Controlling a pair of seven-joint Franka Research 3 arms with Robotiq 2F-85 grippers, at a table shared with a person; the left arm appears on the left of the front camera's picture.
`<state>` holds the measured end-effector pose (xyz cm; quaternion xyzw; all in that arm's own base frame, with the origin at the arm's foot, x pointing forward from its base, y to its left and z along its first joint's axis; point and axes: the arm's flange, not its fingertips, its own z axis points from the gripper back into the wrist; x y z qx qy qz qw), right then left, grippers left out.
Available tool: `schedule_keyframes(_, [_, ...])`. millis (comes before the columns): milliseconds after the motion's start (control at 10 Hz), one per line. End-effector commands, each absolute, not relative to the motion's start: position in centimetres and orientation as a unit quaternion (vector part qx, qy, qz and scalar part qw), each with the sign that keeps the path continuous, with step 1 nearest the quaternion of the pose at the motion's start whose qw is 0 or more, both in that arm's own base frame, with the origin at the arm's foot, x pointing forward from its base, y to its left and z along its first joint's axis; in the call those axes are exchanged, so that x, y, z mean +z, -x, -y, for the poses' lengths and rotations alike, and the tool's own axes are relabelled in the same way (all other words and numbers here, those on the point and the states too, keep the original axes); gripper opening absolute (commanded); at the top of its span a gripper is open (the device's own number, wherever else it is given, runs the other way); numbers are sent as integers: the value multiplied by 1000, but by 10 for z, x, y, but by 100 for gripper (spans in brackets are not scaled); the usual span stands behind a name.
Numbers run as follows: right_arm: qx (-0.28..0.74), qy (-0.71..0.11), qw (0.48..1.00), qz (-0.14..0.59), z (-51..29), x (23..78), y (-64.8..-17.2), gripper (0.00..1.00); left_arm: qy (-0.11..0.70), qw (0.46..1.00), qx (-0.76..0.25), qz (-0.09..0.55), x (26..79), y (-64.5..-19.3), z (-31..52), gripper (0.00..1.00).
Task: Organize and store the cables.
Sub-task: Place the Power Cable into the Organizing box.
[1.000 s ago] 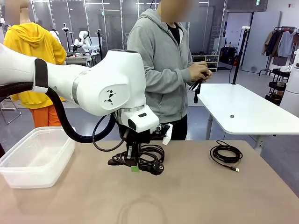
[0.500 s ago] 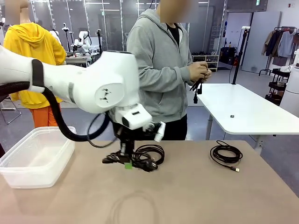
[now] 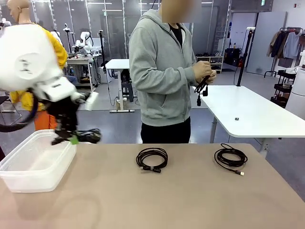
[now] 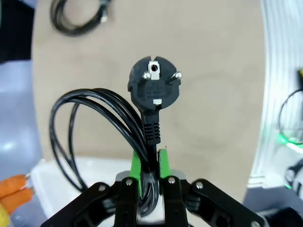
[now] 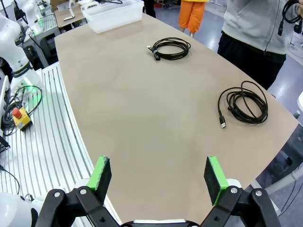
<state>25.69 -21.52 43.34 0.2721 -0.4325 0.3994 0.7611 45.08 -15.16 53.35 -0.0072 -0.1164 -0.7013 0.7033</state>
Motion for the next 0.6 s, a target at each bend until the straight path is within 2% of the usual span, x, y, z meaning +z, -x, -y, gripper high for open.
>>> schedule_keyframes(0, [404, -270, 754, 443, 216, 433, -257, 100, -7, 700, -703, 131, 538, -438, 104, 17])
schedule_keyframes(300, [404, -270, 754, 443, 216, 433, -257, 100, 13, 732, -668, 130, 557, -434, 23, 17])
schedule_keyframes(500, [404, -270, 754, 443, 216, 433, -257, 100, 11, 745, -656, 119, 560, -433, -3, 17])
